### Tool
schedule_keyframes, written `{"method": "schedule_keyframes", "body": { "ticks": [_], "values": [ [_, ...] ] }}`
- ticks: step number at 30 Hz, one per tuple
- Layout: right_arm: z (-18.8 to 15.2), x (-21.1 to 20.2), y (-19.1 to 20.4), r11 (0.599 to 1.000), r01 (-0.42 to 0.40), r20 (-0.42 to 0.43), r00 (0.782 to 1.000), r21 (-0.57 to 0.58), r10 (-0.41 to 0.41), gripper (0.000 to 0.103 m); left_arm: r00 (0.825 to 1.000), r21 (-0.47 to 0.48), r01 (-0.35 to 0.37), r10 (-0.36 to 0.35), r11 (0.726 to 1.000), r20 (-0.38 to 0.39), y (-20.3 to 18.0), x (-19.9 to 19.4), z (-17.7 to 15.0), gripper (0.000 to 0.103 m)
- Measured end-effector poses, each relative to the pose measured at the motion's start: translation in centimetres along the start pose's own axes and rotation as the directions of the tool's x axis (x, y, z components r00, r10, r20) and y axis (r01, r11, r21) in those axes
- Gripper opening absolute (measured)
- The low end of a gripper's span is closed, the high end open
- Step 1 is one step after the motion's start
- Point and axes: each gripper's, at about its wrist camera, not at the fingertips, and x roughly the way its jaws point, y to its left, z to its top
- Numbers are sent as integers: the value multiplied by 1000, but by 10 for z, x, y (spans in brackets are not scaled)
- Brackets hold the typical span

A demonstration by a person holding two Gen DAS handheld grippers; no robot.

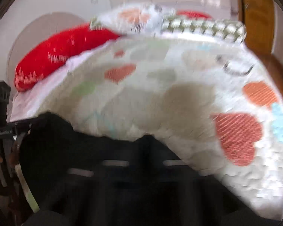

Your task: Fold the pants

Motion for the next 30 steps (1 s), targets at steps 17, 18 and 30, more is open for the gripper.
{"method": "schedule_keyframes", "body": {
  "ticks": [17, 18, 30],
  "values": [
    [7, -19, -11, 992, 97, 87, 991, 86, -104, 20, 997, -152, -55, 63, 987, 50, 32, -16, -2, 54],
    [1, -33, -7, 993, 82, 103, 991, 82, -91, 24, 995, -151, -73, 83, 986, 63, 32, -26, -3, 54],
    [-91, -68, 77, 994, 9, 23, 1000, -111, -6, 38, 992, 7, -117, 117, 993, 48, -9, -50, -61, 66]
  ]
}}
